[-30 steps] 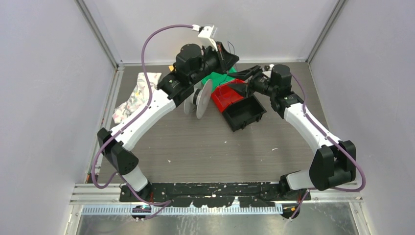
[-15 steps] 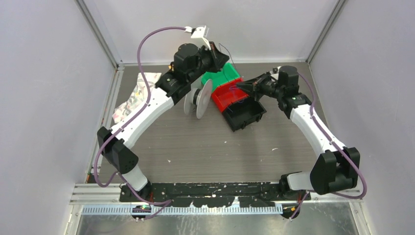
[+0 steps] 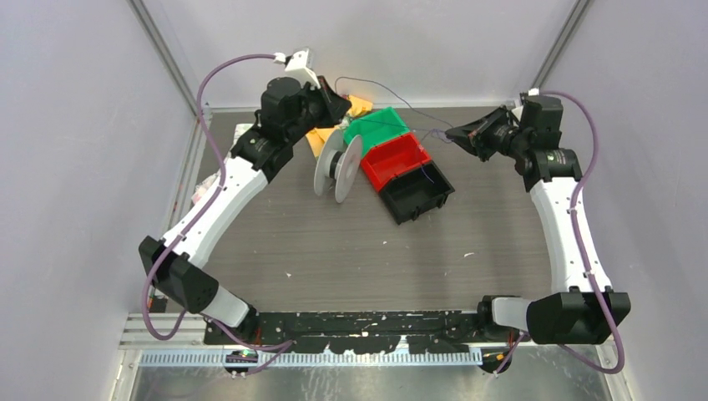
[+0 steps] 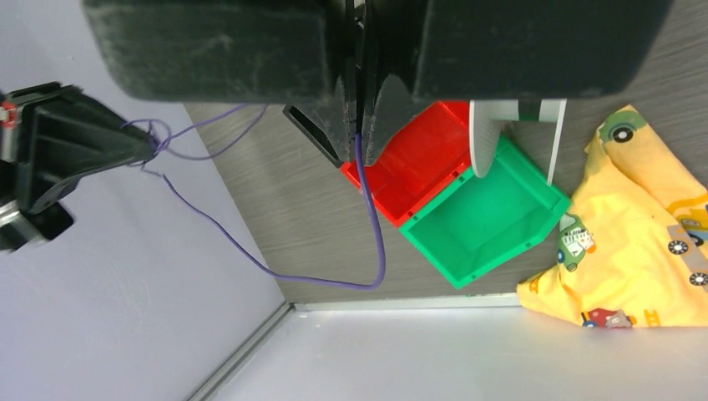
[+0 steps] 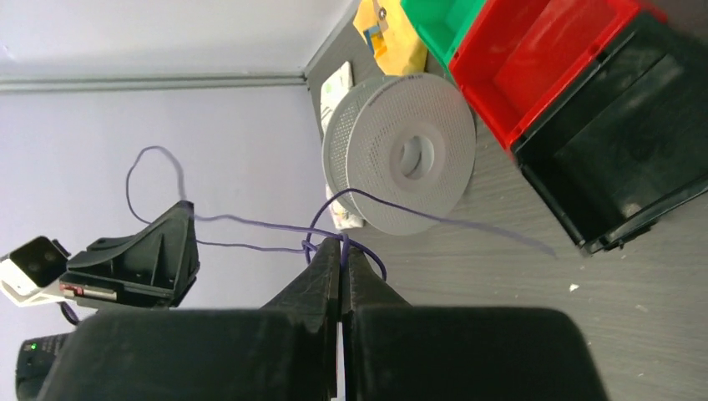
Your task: Wrap the cables
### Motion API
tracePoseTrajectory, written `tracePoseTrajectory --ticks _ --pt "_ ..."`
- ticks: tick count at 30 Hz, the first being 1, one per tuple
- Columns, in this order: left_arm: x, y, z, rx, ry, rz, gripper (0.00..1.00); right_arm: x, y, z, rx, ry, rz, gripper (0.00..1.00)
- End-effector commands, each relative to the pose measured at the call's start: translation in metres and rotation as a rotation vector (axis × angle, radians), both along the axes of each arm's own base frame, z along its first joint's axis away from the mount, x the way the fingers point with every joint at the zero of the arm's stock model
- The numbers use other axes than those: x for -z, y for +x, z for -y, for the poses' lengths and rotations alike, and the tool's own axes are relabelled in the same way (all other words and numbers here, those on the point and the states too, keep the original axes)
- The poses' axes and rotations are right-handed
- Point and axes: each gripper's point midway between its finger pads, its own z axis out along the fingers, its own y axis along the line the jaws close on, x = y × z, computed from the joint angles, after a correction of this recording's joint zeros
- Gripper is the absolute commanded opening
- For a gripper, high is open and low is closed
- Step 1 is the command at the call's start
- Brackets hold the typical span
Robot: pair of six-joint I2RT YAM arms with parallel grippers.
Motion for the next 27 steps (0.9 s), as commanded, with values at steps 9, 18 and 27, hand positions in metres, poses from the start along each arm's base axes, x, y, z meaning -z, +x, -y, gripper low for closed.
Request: tracePoseTrajectory --ticks 9,18,27 --pt "0.020 0.011 -0.011 -0.022 0.010 -0.041 0.00 -0.044 -0.014 0.033 0.074 -0.249 0.139 0.00" --pt "0.026 0.015 -0.016 -0.034 0.009 -0.055 0.01 -0.015 -0.023 0.072 0.163 -0.488 0.056 0.00" --pt "-0.056 -0.033 0.021 0.280 0.042 0.074 0.01 0.054 -0.028 0.118 0.259 -0.713 -0.157 0.68"
